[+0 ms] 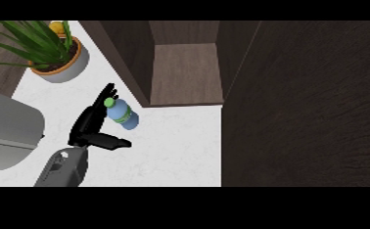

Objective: Pick up the bottled water, place it into the cabinet and close the cabinet

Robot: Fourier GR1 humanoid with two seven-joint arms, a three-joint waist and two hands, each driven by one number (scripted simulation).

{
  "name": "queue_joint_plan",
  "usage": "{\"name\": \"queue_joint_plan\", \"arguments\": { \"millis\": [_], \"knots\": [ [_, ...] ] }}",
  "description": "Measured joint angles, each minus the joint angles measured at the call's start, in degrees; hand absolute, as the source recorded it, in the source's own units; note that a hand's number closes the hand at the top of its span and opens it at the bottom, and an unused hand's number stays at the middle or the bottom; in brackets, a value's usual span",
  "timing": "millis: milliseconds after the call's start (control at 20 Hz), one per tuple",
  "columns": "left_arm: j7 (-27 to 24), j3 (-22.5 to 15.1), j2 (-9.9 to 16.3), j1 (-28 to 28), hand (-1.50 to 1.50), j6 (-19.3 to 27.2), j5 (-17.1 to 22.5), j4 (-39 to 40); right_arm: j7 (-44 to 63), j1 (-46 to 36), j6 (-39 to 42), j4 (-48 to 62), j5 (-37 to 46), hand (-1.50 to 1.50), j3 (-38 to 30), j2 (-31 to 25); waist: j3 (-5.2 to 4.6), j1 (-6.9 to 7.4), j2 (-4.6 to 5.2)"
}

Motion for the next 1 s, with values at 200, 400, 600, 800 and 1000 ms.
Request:
{"name": "queue_joint_plan", "arguments": {
  "millis": [200,400,600,800,1000],
  "knots": [
    [-3.7,1.7,0.1,-2.6,-1.5,-2.7,1.2,7.1,-1.2,0.9,0.6,0.2,-0.5,-1.5,0.2,-0.3,-0.02,-0.11,0.07],
    [-7.4,1.7,-0.8,-4.3,-1.5,-5.9,1.4,12.1,-1.5,0.6,0.1,0.3,-1.2,-1.5,-0.8,-1.3,-0.03,0.01,0.09],
    [-11.3,1.9,-0.8,-5.9,1.5,-8.6,1.1,16.9,-2.6,1.9,0.9,0.5,-1.9,-1.5,-1.6,-1.9,-0.03,-0.13,0.06],
    [-12.9,3.1,-1.7,-8.0,1.5,-10.4,2.2,20.8,-3.2,2.3,0.8,0.6,-2.5,-1.5,-2.2,-2.5,-0.04,-0.06,0.12],
    [-13.1,4.7,-2.5,-9.1,1.5,-12.6,4.4,23.3,-4.2,3.1,1.1,0.8,-3.0,-1.5,-2.9,-3.0,-0.03,-0.01,0.04]
  ]
}}
